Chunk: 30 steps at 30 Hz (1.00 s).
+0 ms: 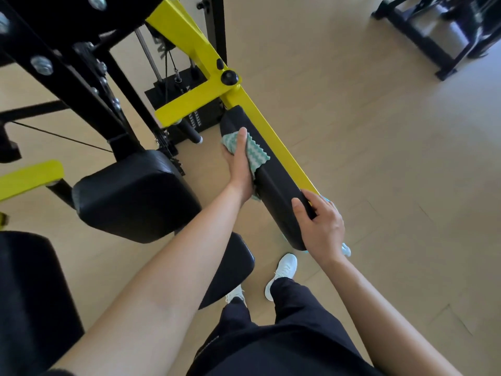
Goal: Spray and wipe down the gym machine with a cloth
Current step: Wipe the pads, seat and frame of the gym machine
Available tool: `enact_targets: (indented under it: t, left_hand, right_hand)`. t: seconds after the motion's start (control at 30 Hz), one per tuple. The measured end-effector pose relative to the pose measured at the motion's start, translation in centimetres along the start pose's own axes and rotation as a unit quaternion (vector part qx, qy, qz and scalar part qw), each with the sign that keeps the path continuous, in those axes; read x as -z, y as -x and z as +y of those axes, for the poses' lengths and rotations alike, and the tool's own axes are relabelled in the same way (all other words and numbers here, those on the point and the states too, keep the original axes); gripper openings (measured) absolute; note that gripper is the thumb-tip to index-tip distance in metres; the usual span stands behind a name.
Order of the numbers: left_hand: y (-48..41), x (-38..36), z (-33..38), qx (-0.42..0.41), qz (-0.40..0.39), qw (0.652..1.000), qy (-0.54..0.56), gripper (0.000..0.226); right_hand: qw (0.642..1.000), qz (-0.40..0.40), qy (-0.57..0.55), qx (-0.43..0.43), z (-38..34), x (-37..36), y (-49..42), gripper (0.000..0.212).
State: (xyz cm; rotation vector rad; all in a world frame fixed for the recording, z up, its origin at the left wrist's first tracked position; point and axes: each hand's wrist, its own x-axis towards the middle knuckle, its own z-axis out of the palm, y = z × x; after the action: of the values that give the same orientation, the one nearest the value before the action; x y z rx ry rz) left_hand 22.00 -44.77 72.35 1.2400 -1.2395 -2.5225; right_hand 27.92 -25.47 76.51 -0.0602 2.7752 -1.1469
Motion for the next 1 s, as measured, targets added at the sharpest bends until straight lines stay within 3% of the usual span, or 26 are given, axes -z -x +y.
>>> enact_targets:
  t: [0.17, 0.33, 0.47, 0.7, 0.8, 0.9, 0.93, 1.0]
  left_hand:
    - [5.8, -1.1, -5.1, 0.036, -0.021, 0.999, 0.024, 0.117]
    - [9.7, -1.5, -9.9, 0.103, -0.035, 0.994, -0.005, 0.111]
    - [10.3, -1.7, -11.7, 0.136, -0.06, 0.988, -0.038, 0.107]
    - [5.9, -2.6, -5.7, -0.099, 0.012, 0.989, -0.106, 0.121]
    - [8.8, -2.4, -7.1, -0.119, -0.034, 0.965, -0.232, 0.128]
    - [13.4, -1.7, -8.9, -0.081, -0.098, 0.957, -0.261, 0.123]
    - [14.7, -1.4, -9.0, -0.069, -0.11, 0.958, -0.255, 0.117]
    - [16.6, -0.6, -8.4, -0.058, -0.12, 0.963, -0.234, 0.099]
  right_hand:
    - [0.998, -0.027, -0.041, -0.034, -0.1, 0.4, 0.1, 0.027]
    - [0.956, -0.019, -0.274, -0.107, 1.6, 1.5, 1.7, 0.029]
    - [0.933, -0.002, -0.338, -0.122, 2.5, 1.9, 4.4, 0.034]
    - [0.975, 0.03, -0.209, -0.073, 2.5, 1.0, 6.3, 0.042]
    - [0.977, 0.09, -0.184, -0.058, 2.0, 0.3, 7.1, 0.046]
    - [0.941, 0.166, -0.245, -0.165, 1.1, 0.1, 8.6, 0.036]
    - [0.937, 0.195, -0.241, -0.159, 1.0, 0.3, 9.2, 0.032]
    - [0.954, 0.232, -0.185, -0.036, 1.1, 0.8, 10.3, 0.025]
